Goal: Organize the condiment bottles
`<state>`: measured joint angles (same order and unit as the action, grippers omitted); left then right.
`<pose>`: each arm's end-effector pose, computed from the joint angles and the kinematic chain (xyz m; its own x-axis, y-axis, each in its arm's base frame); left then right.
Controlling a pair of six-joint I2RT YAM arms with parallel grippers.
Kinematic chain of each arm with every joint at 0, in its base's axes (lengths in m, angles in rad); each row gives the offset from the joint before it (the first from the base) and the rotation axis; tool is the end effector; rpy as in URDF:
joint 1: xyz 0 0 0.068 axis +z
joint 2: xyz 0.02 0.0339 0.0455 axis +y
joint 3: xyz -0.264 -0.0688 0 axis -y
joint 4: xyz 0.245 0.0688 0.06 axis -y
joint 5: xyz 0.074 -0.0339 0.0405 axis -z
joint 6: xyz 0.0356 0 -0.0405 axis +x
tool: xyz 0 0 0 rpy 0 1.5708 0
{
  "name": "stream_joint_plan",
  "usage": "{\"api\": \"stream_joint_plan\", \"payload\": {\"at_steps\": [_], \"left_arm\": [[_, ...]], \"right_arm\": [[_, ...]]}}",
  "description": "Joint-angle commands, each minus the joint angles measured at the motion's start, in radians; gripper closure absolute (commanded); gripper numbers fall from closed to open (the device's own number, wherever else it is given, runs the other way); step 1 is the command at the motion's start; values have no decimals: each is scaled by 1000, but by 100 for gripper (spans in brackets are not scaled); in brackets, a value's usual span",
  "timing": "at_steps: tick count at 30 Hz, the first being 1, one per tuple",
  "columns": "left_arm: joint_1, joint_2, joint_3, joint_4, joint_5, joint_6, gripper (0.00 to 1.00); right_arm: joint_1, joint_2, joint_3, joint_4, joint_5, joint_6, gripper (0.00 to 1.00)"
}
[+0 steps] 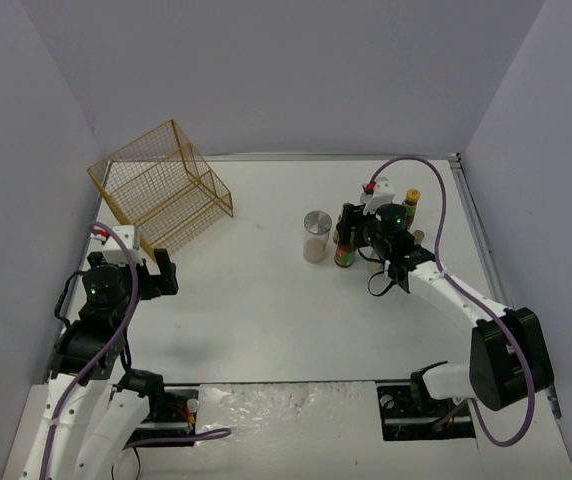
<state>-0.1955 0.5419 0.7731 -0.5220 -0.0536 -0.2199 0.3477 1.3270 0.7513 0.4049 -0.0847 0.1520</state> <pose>0.1215 -0.0221 0.3328 -0.3058 -0.1615 -0.9383 0.0788 0.9778 -0.1940 0.2832 0.1058 0.2680 -0.2212 0.0803 -0.9719 -0.3889 0.9067 0.1634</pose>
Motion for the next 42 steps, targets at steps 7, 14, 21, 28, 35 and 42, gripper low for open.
{"api": "stream_joint_plan", "payload": {"at_steps": [7,14,21,28,35,42], "left_arm": [[-1,24,24,71,-12,7,3],[-1,26,23,73,-14,10,3],[-1,27,23,73,-17,10,3],[0,25,23,74,-21,10,3],[2,17,17,77,-14,11,3],[1,25,18,76,6,10,3]], "right_arm": [[7,-15,-68,179,5,-28,56],[98,-87,-114,129,56,-46,91],[353,-150,-122,85,142,-31,100],[527,54,-13,215,123,-56,100],[549,373,218,344,28,-126,100],[554,522,384,365,-8,-143,100]]}}
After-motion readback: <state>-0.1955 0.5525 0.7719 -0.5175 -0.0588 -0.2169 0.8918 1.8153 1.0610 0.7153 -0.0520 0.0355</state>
